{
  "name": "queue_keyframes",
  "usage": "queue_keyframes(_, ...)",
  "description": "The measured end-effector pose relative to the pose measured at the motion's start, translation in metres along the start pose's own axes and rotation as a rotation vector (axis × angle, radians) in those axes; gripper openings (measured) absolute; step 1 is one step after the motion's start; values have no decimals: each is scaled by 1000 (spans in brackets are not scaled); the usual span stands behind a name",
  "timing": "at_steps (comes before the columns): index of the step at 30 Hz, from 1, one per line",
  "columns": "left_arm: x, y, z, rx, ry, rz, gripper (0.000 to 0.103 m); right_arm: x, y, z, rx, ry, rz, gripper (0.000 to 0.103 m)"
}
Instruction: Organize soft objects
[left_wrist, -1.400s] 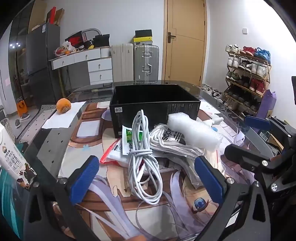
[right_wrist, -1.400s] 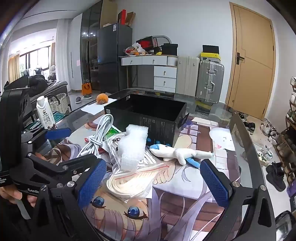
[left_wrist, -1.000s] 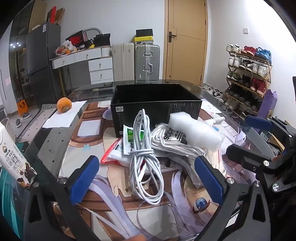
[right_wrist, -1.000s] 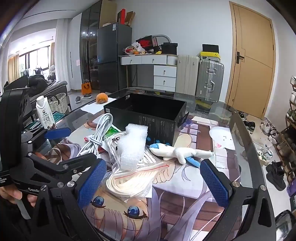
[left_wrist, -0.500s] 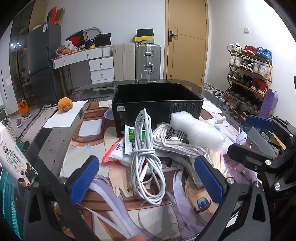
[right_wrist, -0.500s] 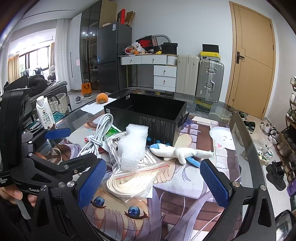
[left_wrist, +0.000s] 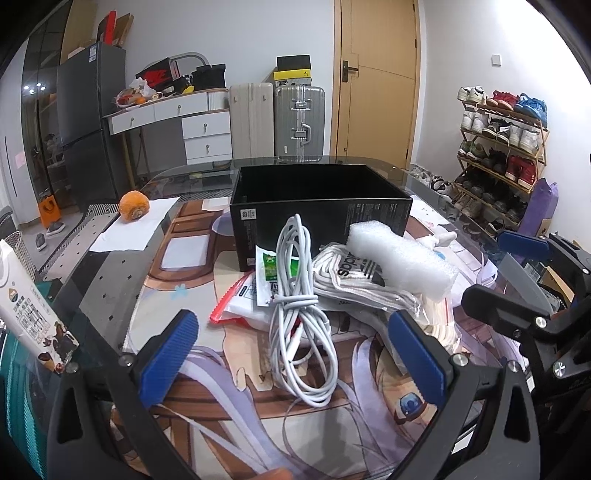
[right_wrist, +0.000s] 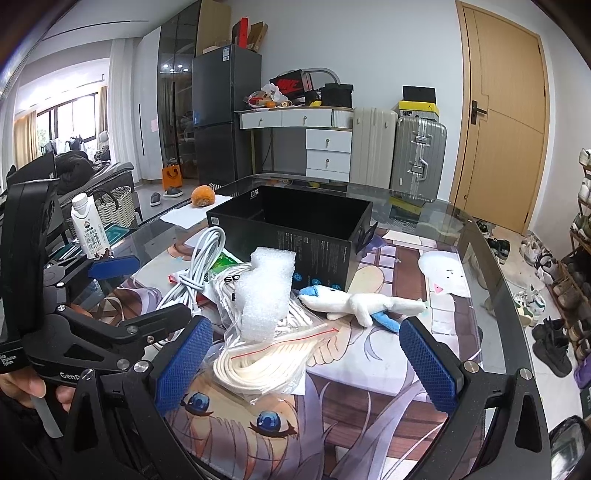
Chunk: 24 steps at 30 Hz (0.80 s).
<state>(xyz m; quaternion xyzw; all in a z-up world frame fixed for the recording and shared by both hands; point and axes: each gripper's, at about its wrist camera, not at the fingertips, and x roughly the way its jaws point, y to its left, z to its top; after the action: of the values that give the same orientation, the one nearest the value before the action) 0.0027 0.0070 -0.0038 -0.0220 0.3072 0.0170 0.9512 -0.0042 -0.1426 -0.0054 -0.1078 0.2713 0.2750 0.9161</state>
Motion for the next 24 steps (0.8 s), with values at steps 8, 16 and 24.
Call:
queue_keyframes(8,4,0,0,-4,17,18,103,-3,-1,3,13,-16,-9,103)
queue_keyframes(16,4,3,1,-14,18,14,103,0,-2,2,20,-4,-4,103)
queue_keyframes(24,3,6,1,-16,16,15,103,4,2,2,6,6,3,103)
